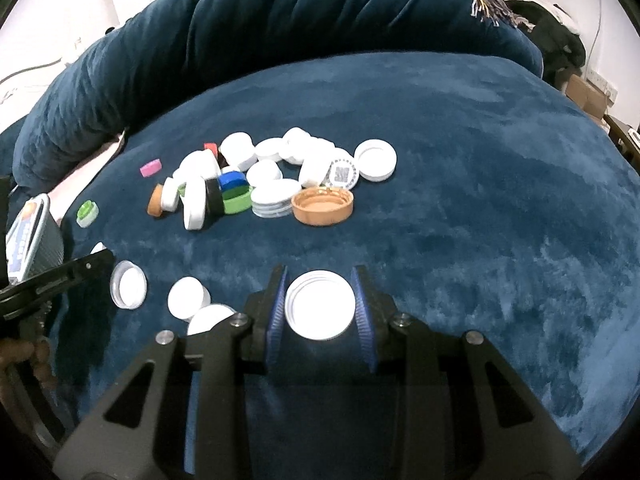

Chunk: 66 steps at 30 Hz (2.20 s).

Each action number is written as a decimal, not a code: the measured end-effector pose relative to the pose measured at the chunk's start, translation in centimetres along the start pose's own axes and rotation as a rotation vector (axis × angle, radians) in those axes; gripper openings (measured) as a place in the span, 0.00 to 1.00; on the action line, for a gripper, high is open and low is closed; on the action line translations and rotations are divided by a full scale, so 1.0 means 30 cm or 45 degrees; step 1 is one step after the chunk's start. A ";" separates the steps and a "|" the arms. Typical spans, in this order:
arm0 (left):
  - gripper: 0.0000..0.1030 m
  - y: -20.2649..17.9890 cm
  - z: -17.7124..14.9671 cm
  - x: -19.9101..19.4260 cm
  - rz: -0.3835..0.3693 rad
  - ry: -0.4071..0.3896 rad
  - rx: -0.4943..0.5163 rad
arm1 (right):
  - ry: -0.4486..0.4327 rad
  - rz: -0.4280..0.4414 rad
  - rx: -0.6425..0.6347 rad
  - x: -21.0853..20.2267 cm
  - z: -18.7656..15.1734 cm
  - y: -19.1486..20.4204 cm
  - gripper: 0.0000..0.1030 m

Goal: Organize objects
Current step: 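Grasp a white cap with the right gripper while the left gripper grasps another white cap, then carry both white caps over the blue basket and open both grippers to drop them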

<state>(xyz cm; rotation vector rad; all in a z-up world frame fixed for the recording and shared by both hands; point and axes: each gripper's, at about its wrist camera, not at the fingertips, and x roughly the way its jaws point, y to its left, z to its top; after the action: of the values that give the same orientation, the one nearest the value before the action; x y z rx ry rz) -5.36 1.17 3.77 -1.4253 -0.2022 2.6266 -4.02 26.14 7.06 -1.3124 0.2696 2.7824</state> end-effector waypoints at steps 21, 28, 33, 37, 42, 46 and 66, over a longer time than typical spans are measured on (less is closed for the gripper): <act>0.30 0.328 0.133 -0.453 0.049 -0.254 -0.167 | -0.088 0.310 -0.245 -0.088 0.133 0.450 0.32; 0.29 0.630 0.193 -0.515 0.144 -0.242 -0.363 | -0.063 0.583 -0.413 -0.113 0.201 0.847 0.32; 0.29 0.744 0.212 -0.520 0.162 -0.236 -0.406 | 0.021 0.746 -0.486 -0.103 0.221 1.079 0.33; 0.29 0.805 0.198 -0.518 0.147 -0.252 -0.471 | 0.064 0.781 -0.497 -0.083 0.231 1.189 0.33; 0.65 0.828 0.195 -0.511 0.178 -0.252 -0.487 | 0.128 0.830 -0.473 -0.051 0.257 1.266 0.52; 0.99 0.859 0.166 -0.539 0.256 -0.275 -0.549 | 0.101 0.819 -0.389 -0.066 0.277 1.219 0.93; 0.99 0.660 0.176 -0.506 0.288 -0.218 -0.354 | 0.025 0.572 -0.362 -0.082 0.289 0.920 1.00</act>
<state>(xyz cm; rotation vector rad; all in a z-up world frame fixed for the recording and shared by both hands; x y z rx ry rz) -2.89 -21.41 15.37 -1.3703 -0.4689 3.0069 -12.41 0.64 18.08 -1.4993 0.1943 3.2845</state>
